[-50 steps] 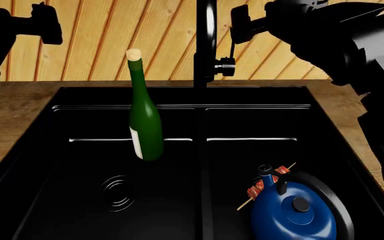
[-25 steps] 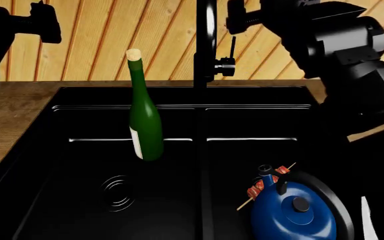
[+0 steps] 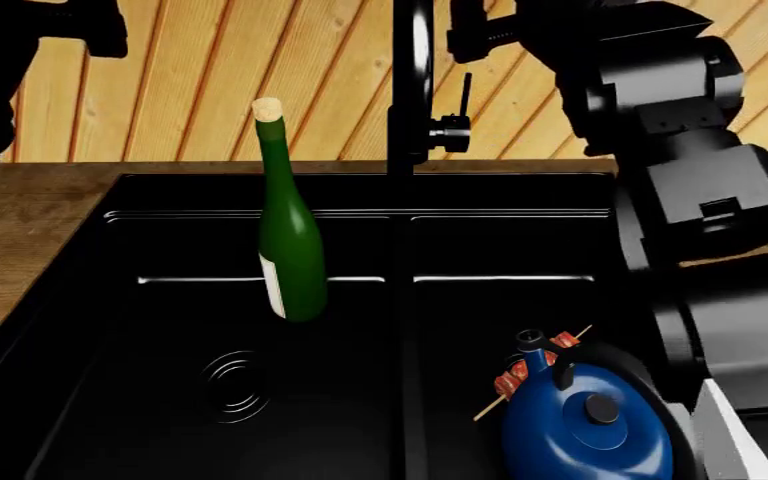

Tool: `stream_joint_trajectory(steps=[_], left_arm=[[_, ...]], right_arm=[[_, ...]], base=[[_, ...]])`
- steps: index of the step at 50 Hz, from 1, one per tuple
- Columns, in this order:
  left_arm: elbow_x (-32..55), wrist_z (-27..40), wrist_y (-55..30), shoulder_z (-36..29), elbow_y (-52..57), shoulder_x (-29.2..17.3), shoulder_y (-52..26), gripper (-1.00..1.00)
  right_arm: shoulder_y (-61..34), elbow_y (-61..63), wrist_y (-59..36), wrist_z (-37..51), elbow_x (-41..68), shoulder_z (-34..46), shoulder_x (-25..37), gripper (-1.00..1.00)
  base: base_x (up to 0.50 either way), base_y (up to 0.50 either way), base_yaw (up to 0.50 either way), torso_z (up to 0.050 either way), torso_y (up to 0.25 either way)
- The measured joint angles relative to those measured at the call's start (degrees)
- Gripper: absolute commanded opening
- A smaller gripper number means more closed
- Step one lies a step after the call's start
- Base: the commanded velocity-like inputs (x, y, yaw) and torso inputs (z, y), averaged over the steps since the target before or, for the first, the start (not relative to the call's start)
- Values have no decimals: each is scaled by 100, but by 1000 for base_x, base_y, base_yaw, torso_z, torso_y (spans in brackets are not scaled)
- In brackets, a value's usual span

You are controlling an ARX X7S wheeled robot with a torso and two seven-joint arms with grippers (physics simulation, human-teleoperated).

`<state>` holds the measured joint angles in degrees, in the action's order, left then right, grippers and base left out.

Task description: Pick the kettle non electric and bottle and place them in the sink. Then turn on the water.

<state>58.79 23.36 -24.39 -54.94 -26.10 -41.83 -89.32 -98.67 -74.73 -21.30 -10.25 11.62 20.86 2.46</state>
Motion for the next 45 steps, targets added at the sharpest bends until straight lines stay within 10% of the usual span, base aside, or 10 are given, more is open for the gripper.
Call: stream_joint_trajectory(steps=[45], left_arm=[[-468,-507,256,-74,-1417,788,-568,100]], right_arm=[[1,-25,-60,-174,-1077,-1091,-156,100]], base=[[0,0,0,0,0]])
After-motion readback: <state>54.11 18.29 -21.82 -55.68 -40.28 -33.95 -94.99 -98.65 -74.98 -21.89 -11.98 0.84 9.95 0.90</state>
